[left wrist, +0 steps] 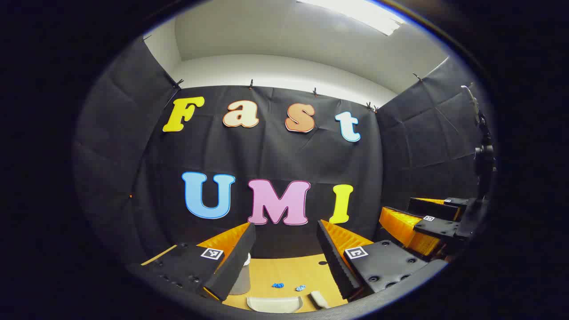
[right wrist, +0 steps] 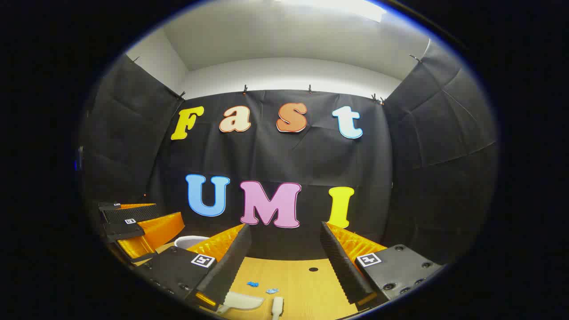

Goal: Pick up the small broom and dustpan from the desktop, sweep the trash into the dustpan with the broom, and then empty the trash into the garbage bin.

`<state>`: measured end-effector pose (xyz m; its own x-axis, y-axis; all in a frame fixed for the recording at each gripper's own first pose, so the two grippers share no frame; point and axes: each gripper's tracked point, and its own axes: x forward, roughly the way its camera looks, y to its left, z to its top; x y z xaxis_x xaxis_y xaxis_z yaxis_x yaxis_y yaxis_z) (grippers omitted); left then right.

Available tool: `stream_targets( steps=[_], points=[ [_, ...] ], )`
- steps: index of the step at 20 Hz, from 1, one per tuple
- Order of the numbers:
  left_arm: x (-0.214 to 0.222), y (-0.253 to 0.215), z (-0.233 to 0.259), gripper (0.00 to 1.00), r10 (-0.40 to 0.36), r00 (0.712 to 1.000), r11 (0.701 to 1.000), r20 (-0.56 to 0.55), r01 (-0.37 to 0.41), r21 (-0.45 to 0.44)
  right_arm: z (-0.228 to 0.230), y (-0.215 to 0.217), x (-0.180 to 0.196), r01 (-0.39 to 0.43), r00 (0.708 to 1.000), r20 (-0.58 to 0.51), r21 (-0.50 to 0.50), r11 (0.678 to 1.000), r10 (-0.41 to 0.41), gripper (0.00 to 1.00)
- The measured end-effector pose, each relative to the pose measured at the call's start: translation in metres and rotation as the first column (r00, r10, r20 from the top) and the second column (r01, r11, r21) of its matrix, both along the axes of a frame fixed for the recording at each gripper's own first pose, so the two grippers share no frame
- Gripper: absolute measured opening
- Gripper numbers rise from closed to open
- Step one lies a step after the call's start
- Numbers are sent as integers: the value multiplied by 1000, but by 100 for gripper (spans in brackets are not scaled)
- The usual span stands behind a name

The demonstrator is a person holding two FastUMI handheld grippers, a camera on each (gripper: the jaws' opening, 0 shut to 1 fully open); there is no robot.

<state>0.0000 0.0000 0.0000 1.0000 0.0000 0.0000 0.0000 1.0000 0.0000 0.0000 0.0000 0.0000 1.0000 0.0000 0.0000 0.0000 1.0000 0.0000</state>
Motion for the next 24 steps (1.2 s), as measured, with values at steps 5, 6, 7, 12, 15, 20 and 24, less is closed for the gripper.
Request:
stream_targets(
  steps=[5, 6, 7, 12, 15, 20, 24],
  points=[
    [-2, 10, -4, 80, 23, 1000, 1000, -10, -23, 2, 0, 9, 8, -27, 1000, 1, 19, 999, 27, 97],
    [-2, 14, -3, 80, 33, 999, 999, -9, -33, 4, 0, 11, 11, -35, 999, 4, 20, 999, 35, 97],
    [-1, 16, -4, 80, 40, 999, 999, -9, -40, 4, 1, 14, 14, -44, 999, 9, 23, 999, 44, 97],
    [2, 19, -2, 82, 50, 999, 999, -7, -50, 1, -4, 26, 24, -79, 997, 1, 34, 996, 79, 97],
    [7, 19, -3, 83, 49, 999, 999, -1, -49, 10, -4, 26, 27, -80, 997, 3, 33, 996, 80, 97],
    [13, 13, -2, 80, 29, 1000, 1000, 1, -29, 3, -8, 17, 30, -58, 998, -5, 34, 998, 58, 97],
    [17, 7, -6, 82, 18, 1000, 1000, -7, -18, -1, -11, 9, 28, -40, 999, -11, 39, 998, 41, 97]
  ],
)
